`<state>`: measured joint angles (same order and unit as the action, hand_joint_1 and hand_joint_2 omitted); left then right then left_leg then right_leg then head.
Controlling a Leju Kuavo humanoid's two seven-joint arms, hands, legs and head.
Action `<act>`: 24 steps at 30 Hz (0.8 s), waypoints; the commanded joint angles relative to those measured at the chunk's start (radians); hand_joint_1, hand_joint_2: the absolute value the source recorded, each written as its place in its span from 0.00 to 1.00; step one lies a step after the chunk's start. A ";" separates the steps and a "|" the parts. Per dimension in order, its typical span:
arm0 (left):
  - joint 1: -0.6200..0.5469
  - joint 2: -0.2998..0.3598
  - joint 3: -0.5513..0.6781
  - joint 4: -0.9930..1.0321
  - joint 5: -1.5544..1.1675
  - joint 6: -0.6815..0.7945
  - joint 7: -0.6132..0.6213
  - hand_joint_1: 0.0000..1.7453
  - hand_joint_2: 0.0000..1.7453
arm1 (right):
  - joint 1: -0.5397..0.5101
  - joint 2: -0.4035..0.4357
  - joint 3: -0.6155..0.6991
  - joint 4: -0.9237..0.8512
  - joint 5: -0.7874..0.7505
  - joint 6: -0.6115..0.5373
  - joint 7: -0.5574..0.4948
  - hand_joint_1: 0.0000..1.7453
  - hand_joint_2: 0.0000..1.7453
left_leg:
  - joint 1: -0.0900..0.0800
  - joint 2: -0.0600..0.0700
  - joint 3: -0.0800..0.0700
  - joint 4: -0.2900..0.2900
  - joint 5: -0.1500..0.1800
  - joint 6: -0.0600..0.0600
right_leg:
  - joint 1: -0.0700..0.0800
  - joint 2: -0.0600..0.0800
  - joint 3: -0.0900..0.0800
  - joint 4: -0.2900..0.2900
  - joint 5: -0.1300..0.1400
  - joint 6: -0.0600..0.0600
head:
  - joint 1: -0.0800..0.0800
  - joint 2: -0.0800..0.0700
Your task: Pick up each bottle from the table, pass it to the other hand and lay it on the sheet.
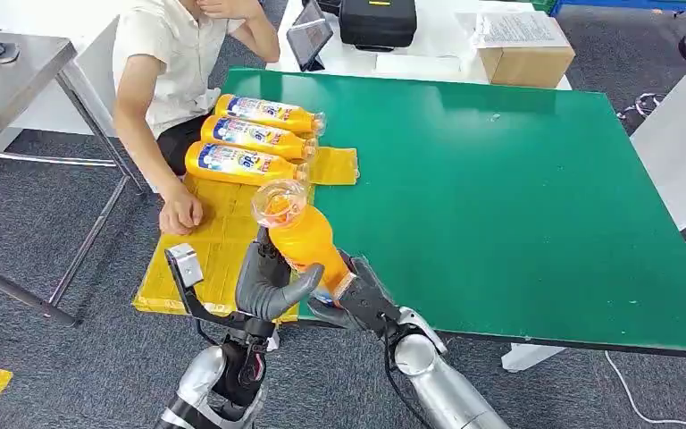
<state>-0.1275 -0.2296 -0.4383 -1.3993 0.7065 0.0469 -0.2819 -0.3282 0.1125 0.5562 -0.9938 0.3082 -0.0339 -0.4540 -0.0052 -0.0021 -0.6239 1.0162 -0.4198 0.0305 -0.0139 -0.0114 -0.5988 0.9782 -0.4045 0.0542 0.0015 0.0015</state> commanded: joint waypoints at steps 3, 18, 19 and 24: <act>-0.113 0.035 -0.095 0.204 -0.130 0.058 0.022 1.00 1.00 | -0.056 0.017 0.081 0.139 0.073 -0.056 0.008 1.00 1.00 | 0.001 -0.001 0.004 -0.002 0.000 -0.002 | 0.000 0.000 0.004 -0.001 -0.001 -0.002 | 0.000 0.000; -0.145 0.025 -0.105 0.235 -0.243 0.111 -0.021 1.00 1.00 | -0.057 0.008 0.075 0.104 0.070 -0.065 0.034 1.00 1.00 | 0.000 0.001 0.003 0.000 -0.001 -0.002 | 0.000 0.001 0.003 0.000 -0.001 -0.002 | 0.000 0.000; -0.142 0.025 -0.095 0.236 -0.221 0.095 -0.007 1.00 1.00 | -0.053 0.010 0.073 0.104 0.066 -0.064 0.033 0.82 1.00 | 0.000 0.001 0.002 0.000 -0.001 -0.001 | 0.000 0.001 0.002 0.000 0.000 -0.001 | 0.000 0.000; -0.137 0.035 -0.072 0.233 -0.181 0.069 0.003 1.00 1.00 | -0.025 0.017 0.064 0.092 0.056 -0.090 0.000 0.00 1.00 | 0.001 0.001 0.004 -0.001 -0.001 -0.002 | 0.001 0.002 0.003 -0.001 -0.001 -0.002 | 0.000 0.000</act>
<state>-0.2230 -0.2182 -0.4956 -1.2410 0.4985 0.1443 -0.2957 -0.3367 0.1186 0.5718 -0.9400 0.3636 -0.1132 -0.4387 -0.0051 -0.0022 -0.6242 1.0162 -0.4197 0.0305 -0.0138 -0.0115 -0.5990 0.9784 -0.4044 0.0542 0.0015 0.0015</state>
